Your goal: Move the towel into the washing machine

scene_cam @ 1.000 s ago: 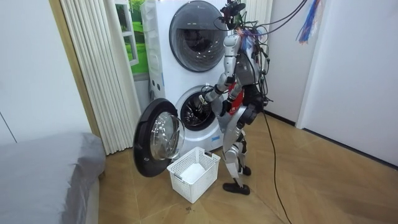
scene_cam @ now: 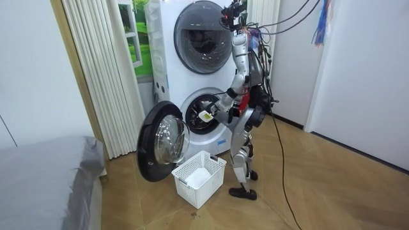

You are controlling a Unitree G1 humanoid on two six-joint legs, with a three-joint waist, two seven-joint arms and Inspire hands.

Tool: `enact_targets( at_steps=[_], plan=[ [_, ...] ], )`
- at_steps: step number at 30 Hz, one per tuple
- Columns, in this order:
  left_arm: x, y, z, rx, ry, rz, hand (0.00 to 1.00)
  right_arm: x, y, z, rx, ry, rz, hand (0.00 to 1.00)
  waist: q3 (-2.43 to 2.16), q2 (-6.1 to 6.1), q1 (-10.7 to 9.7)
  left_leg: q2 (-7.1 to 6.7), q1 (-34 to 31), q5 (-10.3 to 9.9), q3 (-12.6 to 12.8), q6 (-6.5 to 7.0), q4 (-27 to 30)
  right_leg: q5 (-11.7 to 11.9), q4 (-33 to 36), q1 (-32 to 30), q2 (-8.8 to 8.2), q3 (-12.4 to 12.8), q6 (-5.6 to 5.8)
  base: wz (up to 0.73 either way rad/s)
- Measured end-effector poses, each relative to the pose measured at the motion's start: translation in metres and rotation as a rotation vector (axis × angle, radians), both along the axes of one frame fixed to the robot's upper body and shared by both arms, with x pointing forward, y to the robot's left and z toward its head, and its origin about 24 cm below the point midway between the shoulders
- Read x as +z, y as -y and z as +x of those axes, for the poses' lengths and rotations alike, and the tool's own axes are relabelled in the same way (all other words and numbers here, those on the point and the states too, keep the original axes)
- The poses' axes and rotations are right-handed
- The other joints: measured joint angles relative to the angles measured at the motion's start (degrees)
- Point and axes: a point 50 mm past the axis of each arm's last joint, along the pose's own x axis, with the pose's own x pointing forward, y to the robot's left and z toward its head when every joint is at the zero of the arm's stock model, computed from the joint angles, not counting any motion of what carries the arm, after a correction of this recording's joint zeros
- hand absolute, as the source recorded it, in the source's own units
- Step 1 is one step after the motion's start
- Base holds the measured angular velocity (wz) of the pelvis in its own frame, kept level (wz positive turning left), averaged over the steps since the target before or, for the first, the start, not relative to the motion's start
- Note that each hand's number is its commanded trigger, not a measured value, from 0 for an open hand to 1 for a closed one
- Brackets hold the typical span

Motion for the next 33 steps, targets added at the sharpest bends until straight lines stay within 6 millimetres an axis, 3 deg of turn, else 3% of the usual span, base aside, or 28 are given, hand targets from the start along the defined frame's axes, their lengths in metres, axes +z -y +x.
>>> enact_targets(
  at_steps=[8,14,28,33],
  plan=[
    [-0.008,-0.004,-0.005,0.038,-0.075,0.026,0.00,0.011,0.014,0.019,-0.171,-0.002,0.053,1.00,0.37,-0.25,0.67,-0.92,-0.97,0.79,-0.89,0.10,-0.25,-0.20,0.44,-0.41,-0.97,-1.32,0.02,0.10],
    [-0.016,0.001,-0.012,0.032,-0.155,0.020,0.00,0.013,0.022,0.020,-0.370,-0.014,0.164,1.00,1.27,-1.67,1.92,-2.05,-2.16,0.94,-2.17,0.25,1.21,-1.52,2.48,-1.40,-2.34,-1.92,0.54,0.16],
    [-0.016,0.003,-0.015,-0.005,-0.181,0.033,0.00,0.023,0.050,0.024,-0.677,0.017,0.337,1.00,1.22,-2.19,1.94,-3.83,-6.41,1.07,-3.24,0.48,4.69,-3.20,7.35,-5.18,-5.12,-3.15,0.45,0.10],
    [-0.012,-0.006,-0.018,0.015,-0.169,0.055,0.00,0.029,0.060,0.029,-0.844,0.053,0.409,1.00,1.15,-3.63,1.81,-3.76,-6.79,1.05,-2.99,0.54,5.53,-3.44,8.64,-5.70,-5.17,-2.67,0.40,-0.01]
  ],
)
